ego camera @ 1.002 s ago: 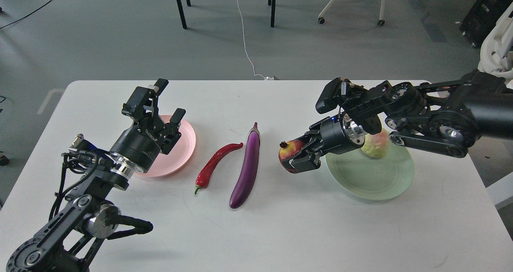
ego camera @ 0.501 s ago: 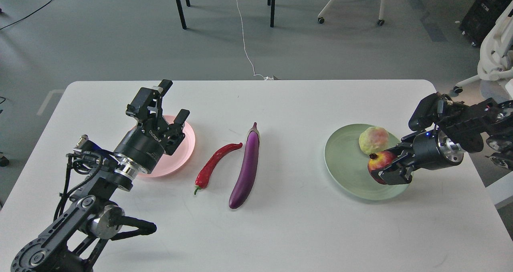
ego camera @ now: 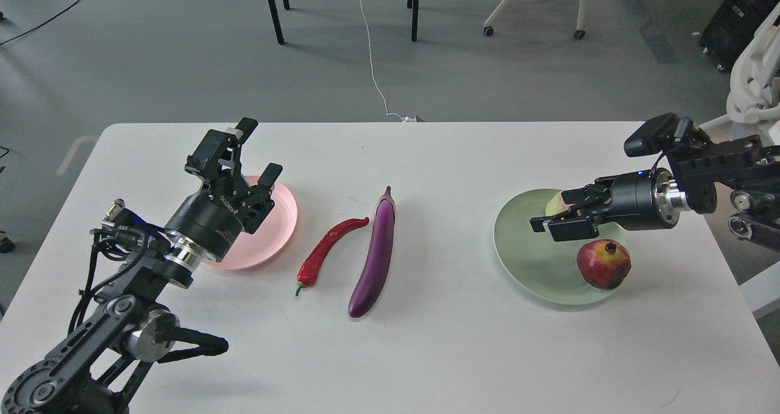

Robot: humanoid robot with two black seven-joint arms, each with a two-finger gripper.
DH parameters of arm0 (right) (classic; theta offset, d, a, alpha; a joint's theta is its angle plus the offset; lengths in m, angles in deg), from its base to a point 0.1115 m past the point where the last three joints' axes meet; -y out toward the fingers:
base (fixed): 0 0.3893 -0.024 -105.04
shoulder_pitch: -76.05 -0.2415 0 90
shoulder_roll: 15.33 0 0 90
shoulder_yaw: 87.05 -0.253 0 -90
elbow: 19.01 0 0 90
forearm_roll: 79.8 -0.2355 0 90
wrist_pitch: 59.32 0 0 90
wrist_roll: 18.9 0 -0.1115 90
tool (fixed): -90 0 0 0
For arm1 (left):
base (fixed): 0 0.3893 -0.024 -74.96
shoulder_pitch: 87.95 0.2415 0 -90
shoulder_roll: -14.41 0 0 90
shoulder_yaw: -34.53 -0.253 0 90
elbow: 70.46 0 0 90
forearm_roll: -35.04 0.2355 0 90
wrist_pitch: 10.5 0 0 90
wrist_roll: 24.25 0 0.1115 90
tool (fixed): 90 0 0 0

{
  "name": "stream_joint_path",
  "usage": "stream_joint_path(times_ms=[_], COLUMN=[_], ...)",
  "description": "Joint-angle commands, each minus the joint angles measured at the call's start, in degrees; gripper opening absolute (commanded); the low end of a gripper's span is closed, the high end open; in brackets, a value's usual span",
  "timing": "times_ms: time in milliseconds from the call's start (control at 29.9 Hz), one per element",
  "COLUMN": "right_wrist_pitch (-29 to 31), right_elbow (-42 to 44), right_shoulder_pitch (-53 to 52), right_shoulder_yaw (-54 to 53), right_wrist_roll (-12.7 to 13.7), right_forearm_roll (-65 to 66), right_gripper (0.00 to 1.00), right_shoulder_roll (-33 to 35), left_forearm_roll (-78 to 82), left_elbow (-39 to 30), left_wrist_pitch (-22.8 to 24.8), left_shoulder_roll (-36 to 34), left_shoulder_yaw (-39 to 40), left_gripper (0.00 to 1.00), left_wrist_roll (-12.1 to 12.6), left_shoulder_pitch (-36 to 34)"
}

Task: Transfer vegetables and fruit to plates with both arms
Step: 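Carry the apple onto the pale green plate, release, and withdraw, then reach the left gripper to the purple eggplant and grasp it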

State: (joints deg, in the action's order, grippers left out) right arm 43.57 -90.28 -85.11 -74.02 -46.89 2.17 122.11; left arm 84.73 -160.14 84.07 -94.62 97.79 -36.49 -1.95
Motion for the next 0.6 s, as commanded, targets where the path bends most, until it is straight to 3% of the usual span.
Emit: stream_joint_path(times_ms=[0,234,434,568], right_wrist_pitch=[-0.3,-1.5,-1.1,-0.8], right_elbow=[0.0,1.0,6.6,7.0], right_shoulder_pitch=[4.1,20.3,37.8,44.7], right_shoulder_yaw=[-5.9,-22.4,-45.2,-52.9], right_wrist_roll=[0.0,0.0,0.0,0.0], right_forearm_roll=[-20.4,-58.0,-73.1,-75.2], right_gripper=[0.98,0.98,0.98,0.99], right_shoulder_roll=[0.5,-3.0,-8.3,-8.9], left_forearm_roll=[4.8,31.4,59.3,70.2], left_elbow=[-0.9,-1.3,1.9,6.4], left_wrist_pitch=[0.8,3.7,4.6,9.5], left_shoulder_roll=[-3.0,-6.7,-7.1,-7.1], left_shoulder_yaw=[-1.4,-10.2,-20.3,-24.3], left_gripper=[0.99,0.99,0.99,0.98], left_wrist_roll=[-0.1,-0.2,0.4,0.6], left_shoulder_pitch=[-0.7,-4.6,-14.1,-21.3])
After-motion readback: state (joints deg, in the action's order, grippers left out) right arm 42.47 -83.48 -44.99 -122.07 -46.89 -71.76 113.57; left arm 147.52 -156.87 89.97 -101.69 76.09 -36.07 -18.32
